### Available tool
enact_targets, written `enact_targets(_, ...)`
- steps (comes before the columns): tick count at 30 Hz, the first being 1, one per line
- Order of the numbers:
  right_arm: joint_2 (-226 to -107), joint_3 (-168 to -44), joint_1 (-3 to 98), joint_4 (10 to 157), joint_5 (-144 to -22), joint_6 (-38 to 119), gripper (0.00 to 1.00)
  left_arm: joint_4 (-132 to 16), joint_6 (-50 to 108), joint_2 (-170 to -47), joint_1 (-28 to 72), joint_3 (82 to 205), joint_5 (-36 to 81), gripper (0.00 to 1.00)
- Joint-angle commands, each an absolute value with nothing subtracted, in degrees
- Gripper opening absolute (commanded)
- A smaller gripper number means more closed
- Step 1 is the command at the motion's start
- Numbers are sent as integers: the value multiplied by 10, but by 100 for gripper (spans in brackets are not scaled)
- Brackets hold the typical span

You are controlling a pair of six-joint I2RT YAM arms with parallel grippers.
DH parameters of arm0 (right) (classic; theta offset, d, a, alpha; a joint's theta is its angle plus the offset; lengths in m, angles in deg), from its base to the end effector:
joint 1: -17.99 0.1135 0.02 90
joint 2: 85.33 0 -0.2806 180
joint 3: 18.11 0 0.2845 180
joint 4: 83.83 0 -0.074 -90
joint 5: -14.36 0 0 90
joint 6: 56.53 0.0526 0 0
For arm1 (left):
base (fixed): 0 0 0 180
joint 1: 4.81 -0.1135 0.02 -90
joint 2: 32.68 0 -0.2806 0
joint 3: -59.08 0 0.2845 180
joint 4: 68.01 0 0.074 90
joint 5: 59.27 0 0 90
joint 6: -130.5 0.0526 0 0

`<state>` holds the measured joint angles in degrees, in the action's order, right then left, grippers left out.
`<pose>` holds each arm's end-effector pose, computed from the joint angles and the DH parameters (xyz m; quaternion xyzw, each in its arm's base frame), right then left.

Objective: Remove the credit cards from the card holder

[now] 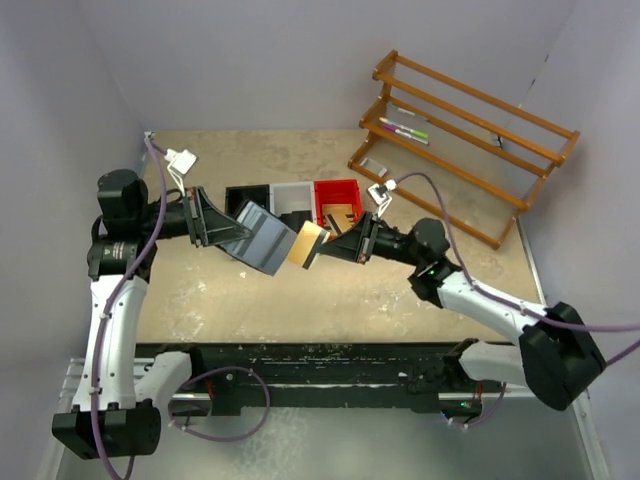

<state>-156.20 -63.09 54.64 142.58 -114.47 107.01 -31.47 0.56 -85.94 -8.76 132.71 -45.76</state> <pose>0.2143 0.2006 0.2947 -0.0891 0.5963 0.7440 0.2881 0.2048 -0.0371 0.4134 0.1102 0.7214 -0.6164 0.2957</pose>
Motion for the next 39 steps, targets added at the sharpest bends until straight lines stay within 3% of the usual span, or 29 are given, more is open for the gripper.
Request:
enact_targets(1, -1515, -720, 488, 1076, -1151, 874, 0, -192, 151, -880, -88, 1401, -404, 5)
enact_targets(6, -1578, -869, 439, 793, -1037, 705, 0, -83, 270, -906, -88, 1441, -311, 6)
enact_targets(13, -1739, -1051, 423, 629, -881, 596, 0, -68, 289, -894, -88, 1441, -317, 6)
enact_targets(24, -1939, -1181, 421, 587, -863, 539, 0, -40, 300, -877, -88, 1452, -374, 6)
enact_targets(34, -1962, -1180, 423, 632, -876, 561, 0, -27, 312, -883, -88, 1451, -380, 6)
enact_targets(35, -1960, -1181, 423, 628, -873, 565, 2, -28, 310, -884, -88, 1452, -381, 6)
enact_targets(39, -1914, -1174, 429, 631, -856, 572, 34, -32, 308, -880, -88, 1453, -386, 6)
